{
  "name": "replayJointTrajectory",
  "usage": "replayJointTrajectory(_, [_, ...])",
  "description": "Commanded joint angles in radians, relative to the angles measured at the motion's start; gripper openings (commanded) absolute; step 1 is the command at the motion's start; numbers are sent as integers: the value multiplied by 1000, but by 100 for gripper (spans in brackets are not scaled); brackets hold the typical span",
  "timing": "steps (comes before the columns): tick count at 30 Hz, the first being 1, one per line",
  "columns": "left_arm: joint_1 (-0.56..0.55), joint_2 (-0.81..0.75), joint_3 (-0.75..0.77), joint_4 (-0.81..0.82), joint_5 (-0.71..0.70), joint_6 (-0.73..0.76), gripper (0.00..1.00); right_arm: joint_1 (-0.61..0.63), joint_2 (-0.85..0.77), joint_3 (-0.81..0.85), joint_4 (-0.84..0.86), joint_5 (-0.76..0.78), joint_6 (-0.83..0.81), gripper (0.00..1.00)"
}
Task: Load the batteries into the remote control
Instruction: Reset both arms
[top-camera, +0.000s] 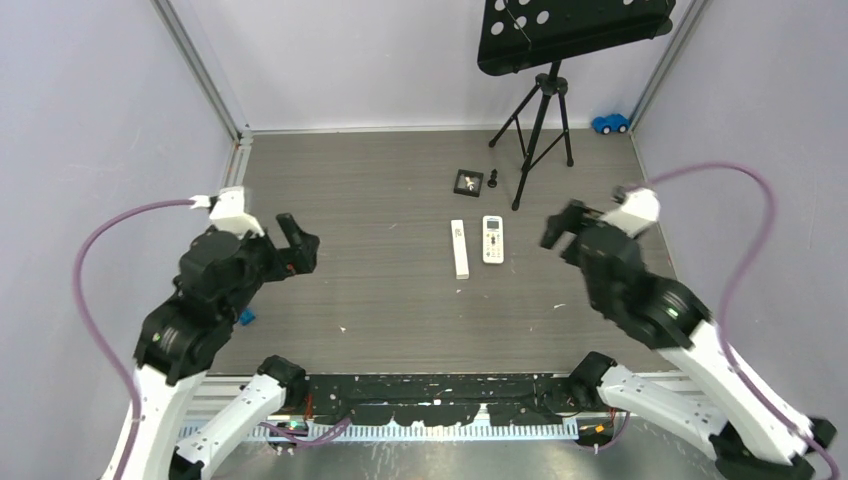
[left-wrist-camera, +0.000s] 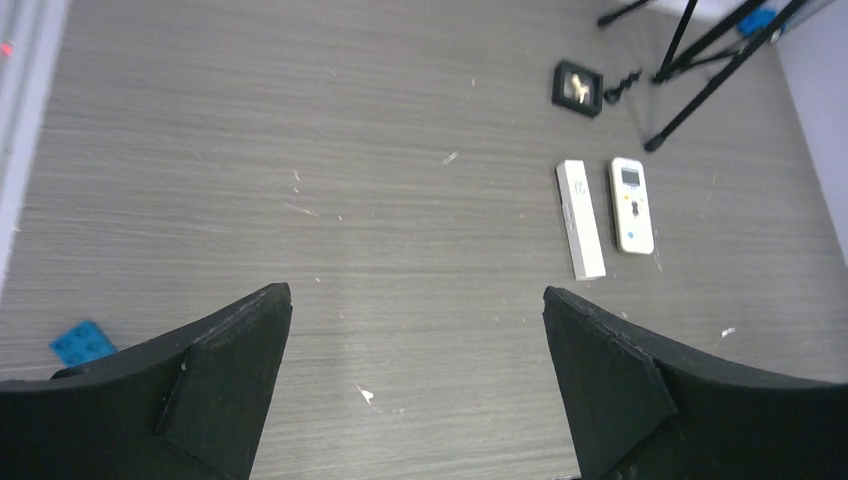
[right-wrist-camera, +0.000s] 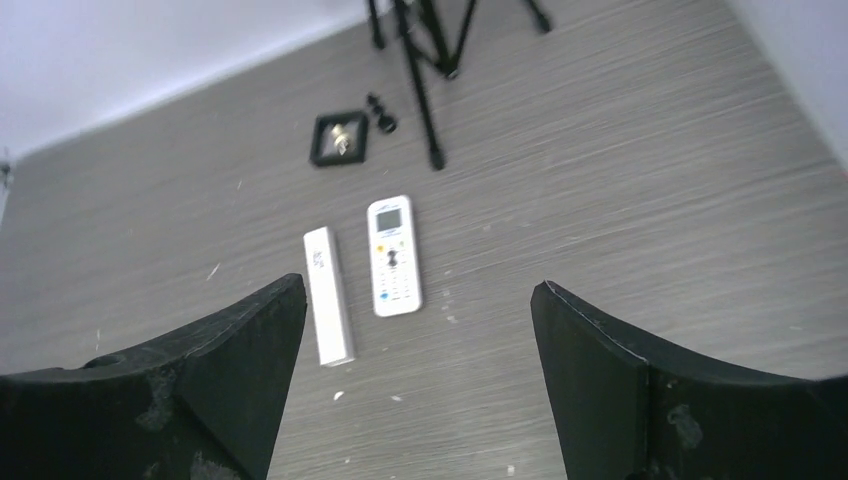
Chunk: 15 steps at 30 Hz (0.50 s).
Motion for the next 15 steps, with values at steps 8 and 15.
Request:
replayJointTrajectory(8, [4,-65,218,-130,-251,177,100,0,-457,135,-274,267,-166,89])
replayJointTrajectory(15, [4,-63,239,-135,-242,184,100,-1,-513,186,-275,320,-197,89])
